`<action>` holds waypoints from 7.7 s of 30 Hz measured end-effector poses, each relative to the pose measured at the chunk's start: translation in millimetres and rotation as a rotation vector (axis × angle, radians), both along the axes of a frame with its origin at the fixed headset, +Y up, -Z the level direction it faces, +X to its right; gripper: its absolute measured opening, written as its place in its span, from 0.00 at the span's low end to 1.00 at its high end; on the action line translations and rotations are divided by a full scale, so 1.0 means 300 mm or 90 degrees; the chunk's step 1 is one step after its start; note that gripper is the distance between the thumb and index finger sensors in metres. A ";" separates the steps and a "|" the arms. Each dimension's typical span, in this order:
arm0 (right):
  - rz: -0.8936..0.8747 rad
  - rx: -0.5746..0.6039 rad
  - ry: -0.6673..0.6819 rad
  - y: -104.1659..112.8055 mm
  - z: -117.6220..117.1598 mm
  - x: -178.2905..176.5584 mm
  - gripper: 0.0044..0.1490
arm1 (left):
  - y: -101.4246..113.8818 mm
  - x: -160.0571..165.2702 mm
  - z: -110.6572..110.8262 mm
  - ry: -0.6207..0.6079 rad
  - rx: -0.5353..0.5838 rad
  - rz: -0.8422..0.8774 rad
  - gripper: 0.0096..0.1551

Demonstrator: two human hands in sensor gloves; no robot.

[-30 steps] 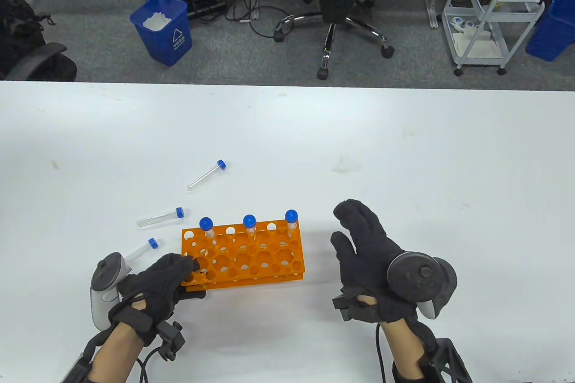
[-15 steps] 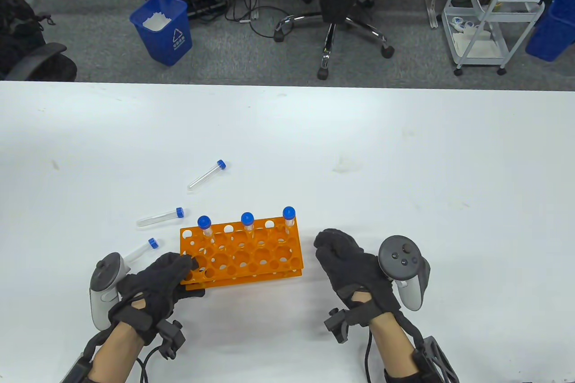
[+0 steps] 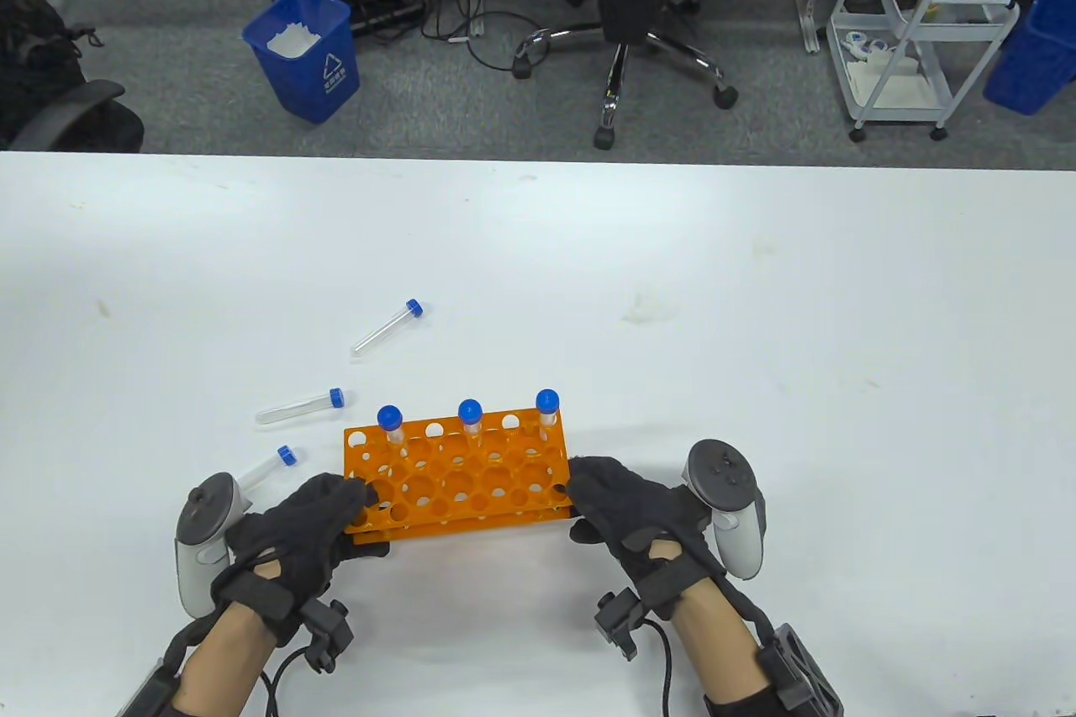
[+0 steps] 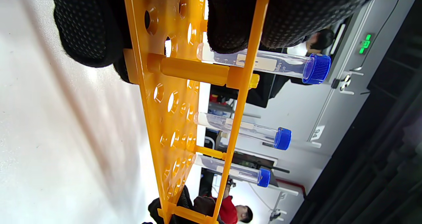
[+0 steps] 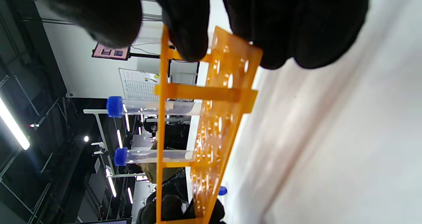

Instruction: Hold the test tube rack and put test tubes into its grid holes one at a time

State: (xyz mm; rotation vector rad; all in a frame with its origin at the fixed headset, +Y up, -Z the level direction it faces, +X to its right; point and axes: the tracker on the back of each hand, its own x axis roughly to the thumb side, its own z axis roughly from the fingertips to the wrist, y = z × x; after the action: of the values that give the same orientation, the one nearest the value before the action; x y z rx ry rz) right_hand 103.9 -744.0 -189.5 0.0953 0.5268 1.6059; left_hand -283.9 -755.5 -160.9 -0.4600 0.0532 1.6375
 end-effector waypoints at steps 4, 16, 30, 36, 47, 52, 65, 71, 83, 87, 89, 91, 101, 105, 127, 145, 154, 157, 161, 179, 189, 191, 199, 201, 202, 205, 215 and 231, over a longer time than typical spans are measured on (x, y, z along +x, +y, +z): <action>0.007 -0.018 -0.008 -0.007 0.002 -0.007 0.33 | -0.003 0.008 0.000 -0.005 -0.002 0.003 0.20; -0.018 -0.069 -0.047 -0.023 0.009 -0.012 0.27 | -0.005 0.035 -0.006 -0.023 0.014 -0.022 0.21; -0.048 -0.063 -0.131 0.013 -0.002 0.060 0.26 | 0.307 -0.140 -0.059 0.176 0.259 -0.322 0.38; -0.052 -0.060 -0.137 0.017 -0.003 0.073 0.26 | 0.425 -0.184 -0.174 0.153 0.307 -0.590 0.34; -0.059 -0.050 -0.138 0.026 -0.007 0.110 0.26 | 0.193 -0.105 -0.261 -0.175 0.244 -1.042 0.31; -0.061 -0.048 -0.136 0.027 -0.008 0.113 0.26 | 0.128 -0.093 -0.250 -0.227 0.240 -1.135 0.34; -0.063 -0.047 -0.127 0.020 -0.008 0.111 0.26 | 0.035 -0.067 -0.226 -0.254 0.282 -1.190 0.35; -0.062 -0.048 -0.126 0.019 -0.008 0.108 0.26 | 0.036 -0.056 -0.209 -0.246 0.312 -1.192 0.34; -0.063 -0.052 -0.122 0.020 -0.007 0.104 0.26 | 0.287 -0.029 -0.120 -0.057 0.448 -0.932 0.37; -0.064 -0.053 -0.120 0.019 -0.006 0.101 0.26 | 0.408 -0.030 -0.086 0.040 0.508 -0.789 0.36; -0.063 -0.054 -0.119 0.019 -0.006 0.100 0.26 | 0.466 -0.026 -0.064 0.089 0.547 -0.709 0.35; -0.063 -0.055 -0.117 0.018 -0.005 0.099 0.26 | 0.505 -0.019 -0.043 0.129 0.577 -0.638 0.33; -0.058 -0.061 -0.112 0.015 -0.003 0.093 0.26 | 0.541 0.096 0.042 0.193 0.692 -0.462 0.30; -0.054 -0.064 -0.109 0.013 -0.002 0.087 0.26 | 0.517 0.138 0.062 0.160 0.736 -0.464 0.29; -0.066 -0.073 -0.093 0.015 0.008 0.065 0.26 | 0.439 0.270 0.083 0.022 0.815 -0.689 0.28; -0.062 -0.077 -0.096 0.017 0.010 0.078 0.26 | 0.432 0.267 0.077 -0.010 0.761 -0.724 0.31; -0.047 -0.075 -0.100 0.016 0.009 0.081 0.26 | 0.431 0.262 0.076 -0.043 0.735 -0.745 0.43; -0.045 -0.076 -0.101 0.017 0.008 0.082 0.26 | 0.450 0.249 0.076 -0.049 0.731 -0.736 0.44; -0.048 -0.078 -0.108 0.018 0.004 0.094 0.26 | 0.536 0.205 0.075 -0.007 0.745 -0.688 0.44; -0.062 -0.076 -0.120 0.024 -0.006 0.135 0.26 | 0.467 0.009 -0.295 0.005 0.530 -0.899 0.35; -0.064 -0.074 -0.118 0.023 -0.004 0.140 0.26 | 0.205 0.046 -0.416 -0.190 0.388 -1.000 0.34; -0.064 -0.072 -0.115 0.024 -0.003 0.139 0.26 | 0.174 0.051 -0.424 -0.212 0.375 -1.033 0.34; -0.067 -0.069 -0.111 0.021 -0.001 0.139 0.26 | 0.080 0.033 -0.440 -0.253 0.355 -1.057 0.33; -0.066 -0.068 -0.111 0.020 0.000 0.139 0.26 | 0.070 0.029 -0.443 -0.258 0.351 -1.055 0.32; -0.066 -0.068 -0.110 0.020 0.000 0.139 0.26 | 0.065 0.028 -0.444 -0.260 0.350 -1.059 0.32; -0.066 -0.068 -0.110 0.019 0.001 0.137 0.26 | 0.057 0.027 -0.446 -0.262 0.351 -1.063 0.31; -0.061 -0.067 -0.106 0.017 0.000 0.133 0.26 | 0.024 0.023 -0.443 -0.254 0.381 -1.086 0.29; -0.059 -0.072 -0.100 0.013 0.003 0.124 0.26 | 0.075 0.029 -0.416 -0.190 0.426 -1.060 0.29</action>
State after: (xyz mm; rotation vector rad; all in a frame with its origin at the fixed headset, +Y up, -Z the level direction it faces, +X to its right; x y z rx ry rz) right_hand 141.0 -740.0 -188.7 -0.0901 0.4836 1.4765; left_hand -275.1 -733.0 -285.7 -0.0202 -0.2692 -0.1037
